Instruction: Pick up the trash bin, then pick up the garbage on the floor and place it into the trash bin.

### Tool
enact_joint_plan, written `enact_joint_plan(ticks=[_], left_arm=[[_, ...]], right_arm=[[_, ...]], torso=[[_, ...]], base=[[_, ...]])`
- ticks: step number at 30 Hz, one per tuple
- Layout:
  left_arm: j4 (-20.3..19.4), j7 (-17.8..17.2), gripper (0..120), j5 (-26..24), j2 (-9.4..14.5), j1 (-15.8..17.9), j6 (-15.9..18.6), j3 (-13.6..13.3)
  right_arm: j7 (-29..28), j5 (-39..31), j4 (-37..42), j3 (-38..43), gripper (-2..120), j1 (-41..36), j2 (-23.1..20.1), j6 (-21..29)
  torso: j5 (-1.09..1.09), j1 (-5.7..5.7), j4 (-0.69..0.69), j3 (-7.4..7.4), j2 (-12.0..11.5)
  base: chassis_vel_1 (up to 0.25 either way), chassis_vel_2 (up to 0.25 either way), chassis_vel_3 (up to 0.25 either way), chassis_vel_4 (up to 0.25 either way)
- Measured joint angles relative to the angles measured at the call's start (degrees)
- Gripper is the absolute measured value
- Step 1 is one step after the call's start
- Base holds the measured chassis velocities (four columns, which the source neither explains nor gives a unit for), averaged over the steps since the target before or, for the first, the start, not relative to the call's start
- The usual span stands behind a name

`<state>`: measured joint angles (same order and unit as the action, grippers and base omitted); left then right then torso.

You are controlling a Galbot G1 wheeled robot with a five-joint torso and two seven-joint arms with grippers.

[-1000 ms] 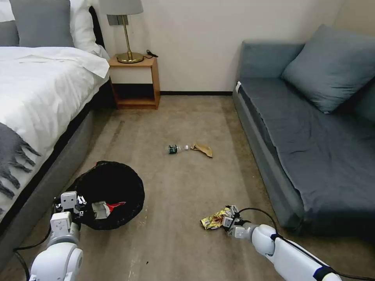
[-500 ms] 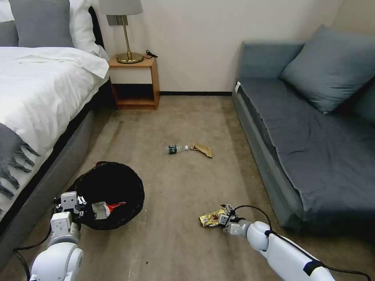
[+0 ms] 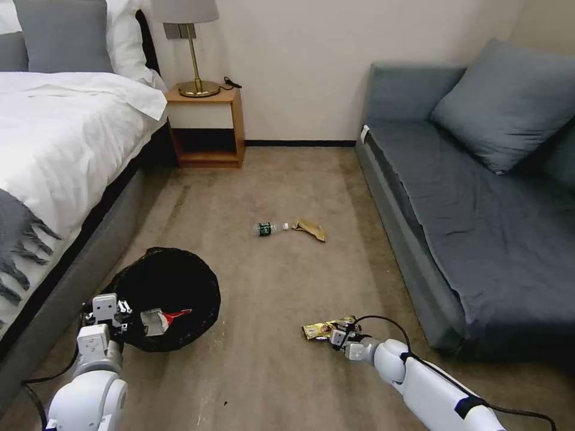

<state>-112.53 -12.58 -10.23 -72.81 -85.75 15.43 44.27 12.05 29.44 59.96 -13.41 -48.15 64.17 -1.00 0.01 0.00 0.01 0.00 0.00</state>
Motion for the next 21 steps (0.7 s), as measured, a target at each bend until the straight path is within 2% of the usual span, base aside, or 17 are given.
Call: enact_joint_plan(ticks=[3,5,13,21], left_arm=[[0.02,0.00,0,0.00,0.00,0.09,0.00,-0.06],[0.02,0.02,0,0.00,0.04,0.12,0.00,-0.13],[0.00,0.05,0,0.03,0.22,0.35,0.12,-0.16],[-0.15,0.12,0,0.21,0.26,0.17,0.13,-0.16]], right_arm=[[0.20,-0.05,0.00,0.03,11,-0.02,0.24,-0.03],[0.25,-0.23,0.00,0.23,0,0.24,0.48,-0.26],[0.38,-1.70,1.52,0.92,0,1.11,1.15,-0.28],[0.35,-8.24,7.77,4.59,0,2.00,2.92,0.98]], torso=[[0.00,0.00,0.00,0.00,0.00],[0.02,0.00,0.00,0.01,0.00],[-0.02,0.00,0.00,0.00,0.00],[-0.02,0.00,-0.01,0.00,0.00]], base=[[0.000,0.000,0.000,0.000],[0.000,0.000,0.000,0.000],[0.000,0.000,0.000,0.000],[0.000,0.000,0.000,0.000]])
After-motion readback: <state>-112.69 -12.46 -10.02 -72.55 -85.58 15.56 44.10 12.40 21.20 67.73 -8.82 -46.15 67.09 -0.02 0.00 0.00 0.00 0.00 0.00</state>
